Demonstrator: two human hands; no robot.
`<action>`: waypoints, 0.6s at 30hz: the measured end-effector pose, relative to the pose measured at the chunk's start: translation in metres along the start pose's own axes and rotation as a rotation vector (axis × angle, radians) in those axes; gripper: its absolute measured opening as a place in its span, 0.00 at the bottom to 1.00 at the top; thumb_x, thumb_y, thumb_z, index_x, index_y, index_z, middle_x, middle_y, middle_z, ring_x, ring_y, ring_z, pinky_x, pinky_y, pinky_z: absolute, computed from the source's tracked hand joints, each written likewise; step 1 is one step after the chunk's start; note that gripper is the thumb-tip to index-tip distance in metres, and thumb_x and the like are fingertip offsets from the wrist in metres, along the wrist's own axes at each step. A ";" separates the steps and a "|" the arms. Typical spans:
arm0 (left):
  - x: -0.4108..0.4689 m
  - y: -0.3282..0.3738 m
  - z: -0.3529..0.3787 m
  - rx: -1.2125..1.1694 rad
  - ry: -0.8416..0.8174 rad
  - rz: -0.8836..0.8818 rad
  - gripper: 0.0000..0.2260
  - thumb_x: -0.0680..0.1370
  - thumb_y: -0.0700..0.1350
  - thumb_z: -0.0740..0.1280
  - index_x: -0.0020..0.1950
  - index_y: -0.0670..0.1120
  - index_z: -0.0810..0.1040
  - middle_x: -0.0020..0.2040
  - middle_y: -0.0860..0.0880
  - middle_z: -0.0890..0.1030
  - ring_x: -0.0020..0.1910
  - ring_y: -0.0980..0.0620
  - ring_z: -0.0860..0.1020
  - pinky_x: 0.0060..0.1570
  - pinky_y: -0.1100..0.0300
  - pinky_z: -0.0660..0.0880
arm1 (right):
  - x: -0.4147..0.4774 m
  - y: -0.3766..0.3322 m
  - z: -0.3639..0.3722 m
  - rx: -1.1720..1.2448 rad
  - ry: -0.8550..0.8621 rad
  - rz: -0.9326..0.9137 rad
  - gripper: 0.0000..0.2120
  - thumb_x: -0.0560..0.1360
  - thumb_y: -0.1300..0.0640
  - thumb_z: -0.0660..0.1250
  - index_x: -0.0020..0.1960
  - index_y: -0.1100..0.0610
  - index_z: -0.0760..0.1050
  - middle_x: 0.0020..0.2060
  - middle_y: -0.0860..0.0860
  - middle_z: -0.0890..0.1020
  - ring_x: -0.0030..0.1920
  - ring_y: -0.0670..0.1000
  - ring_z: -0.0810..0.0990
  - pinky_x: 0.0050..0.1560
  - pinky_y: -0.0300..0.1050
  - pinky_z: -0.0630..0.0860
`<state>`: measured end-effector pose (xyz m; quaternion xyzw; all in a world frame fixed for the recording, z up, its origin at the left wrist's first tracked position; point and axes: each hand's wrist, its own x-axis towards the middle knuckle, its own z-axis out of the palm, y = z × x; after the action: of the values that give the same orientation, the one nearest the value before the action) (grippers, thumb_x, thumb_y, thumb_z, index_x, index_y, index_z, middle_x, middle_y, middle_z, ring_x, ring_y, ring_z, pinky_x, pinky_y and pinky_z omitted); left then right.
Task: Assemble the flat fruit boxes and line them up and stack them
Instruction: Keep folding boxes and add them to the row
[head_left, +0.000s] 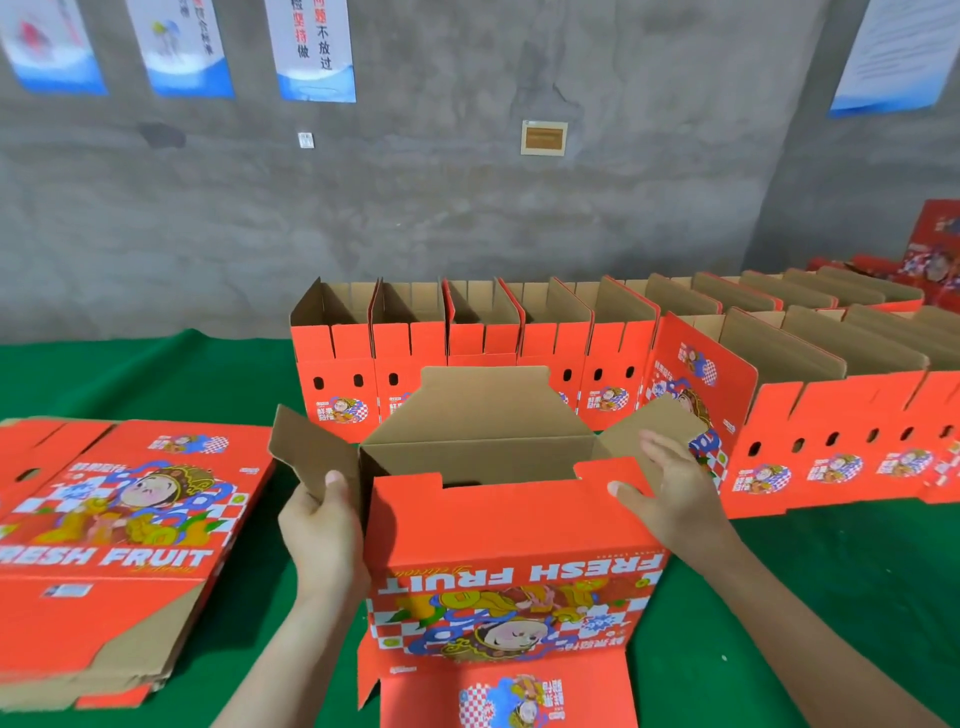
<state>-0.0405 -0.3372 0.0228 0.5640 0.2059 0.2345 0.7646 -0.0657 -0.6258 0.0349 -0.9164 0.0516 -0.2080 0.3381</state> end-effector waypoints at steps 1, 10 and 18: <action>0.000 0.000 0.000 0.019 -0.008 -0.001 0.09 0.81 0.41 0.59 0.43 0.45 0.76 0.36 0.50 0.74 0.42 0.48 0.71 0.46 0.54 0.68 | 0.000 0.000 -0.001 -0.024 -0.012 -0.012 0.27 0.72 0.60 0.73 0.67 0.68 0.70 0.69 0.57 0.70 0.71 0.54 0.66 0.68 0.40 0.59; 0.002 0.017 -0.006 0.557 -0.514 0.346 0.43 0.66 0.24 0.66 0.77 0.48 0.59 0.71 0.47 0.68 0.71 0.49 0.66 0.70 0.51 0.63 | 0.000 -0.010 0.007 -0.141 -0.057 -0.125 0.25 0.72 0.63 0.72 0.68 0.62 0.72 0.70 0.54 0.70 0.71 0.53 0.66 0.73 0.46 0.56; 0.002 0.021 -0.005 0.875 -0.660 0.621 0.31 0.70 0.32 0.69 0.70 0.51 0.69 0.77 0.44 0.53 0.76 0.49 0.51 0.71 0.60 0.51 | -0.003 -0.012 0.009 -0.152 -0.026 -0.141 0.29 0.72 0.62 0.73 0.70 0.62 0.69 0.72 0.53 0.67 0.73 0.54 0.62 0.73 0.43 0.49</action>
<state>-0.0440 -0.3267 0.0416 0.9008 -0.1372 0.1531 0.3825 -0.0651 -0.6105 0.0352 -0.9433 -0.0016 -0.2151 0.2530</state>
